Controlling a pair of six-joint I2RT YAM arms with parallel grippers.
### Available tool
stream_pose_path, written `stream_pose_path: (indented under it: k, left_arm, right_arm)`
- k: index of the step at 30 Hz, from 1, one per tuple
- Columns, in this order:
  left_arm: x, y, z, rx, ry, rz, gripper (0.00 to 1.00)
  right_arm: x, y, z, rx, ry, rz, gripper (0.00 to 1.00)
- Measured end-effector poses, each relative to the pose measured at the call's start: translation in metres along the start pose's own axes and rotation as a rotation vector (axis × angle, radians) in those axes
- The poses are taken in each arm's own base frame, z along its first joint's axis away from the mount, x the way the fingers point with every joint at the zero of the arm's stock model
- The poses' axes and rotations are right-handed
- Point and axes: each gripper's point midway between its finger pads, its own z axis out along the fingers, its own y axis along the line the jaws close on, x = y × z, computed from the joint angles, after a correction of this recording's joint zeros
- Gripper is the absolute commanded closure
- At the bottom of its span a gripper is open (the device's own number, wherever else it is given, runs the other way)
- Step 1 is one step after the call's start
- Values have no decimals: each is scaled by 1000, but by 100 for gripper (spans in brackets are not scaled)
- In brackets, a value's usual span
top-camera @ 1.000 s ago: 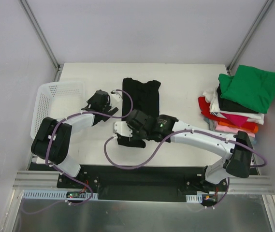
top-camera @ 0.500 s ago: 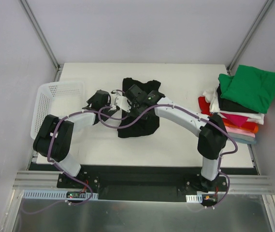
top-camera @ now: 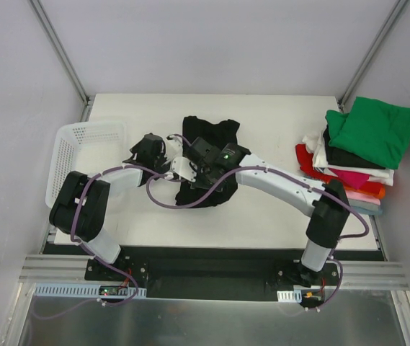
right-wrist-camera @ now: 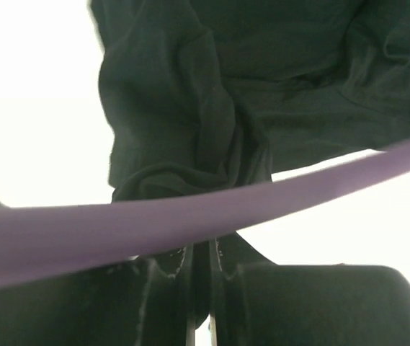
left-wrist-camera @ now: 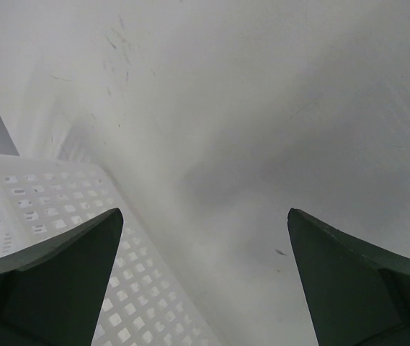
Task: Fold and stack the t-shirts
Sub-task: Fold the tshirt
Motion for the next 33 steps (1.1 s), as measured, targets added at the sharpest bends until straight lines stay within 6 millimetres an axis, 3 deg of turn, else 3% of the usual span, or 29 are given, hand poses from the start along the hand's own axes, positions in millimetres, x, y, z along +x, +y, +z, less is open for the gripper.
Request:
stream_pose_path:
  k: [5, 8, 15, 33]
  left_arm:
    - [-6, 0, 0, -2, -19, 27, 1]
    - [-11, 0, 0, -4, -35, 42, 1]
    - [-14, -5, 1, 6, -41, 75, 1]
    - [-21, -15, 2, 40, -67, 137, 1]
  right_arm:
    - [2, 18, -31, 16, -48, 5, 99]
    - [2, 27, -38, 18, -61, 21, 99]
    - [5, 52, -28, -26, -47, 49, 99]
    - [-2, 92, -21, -89, -52, 81, 99]
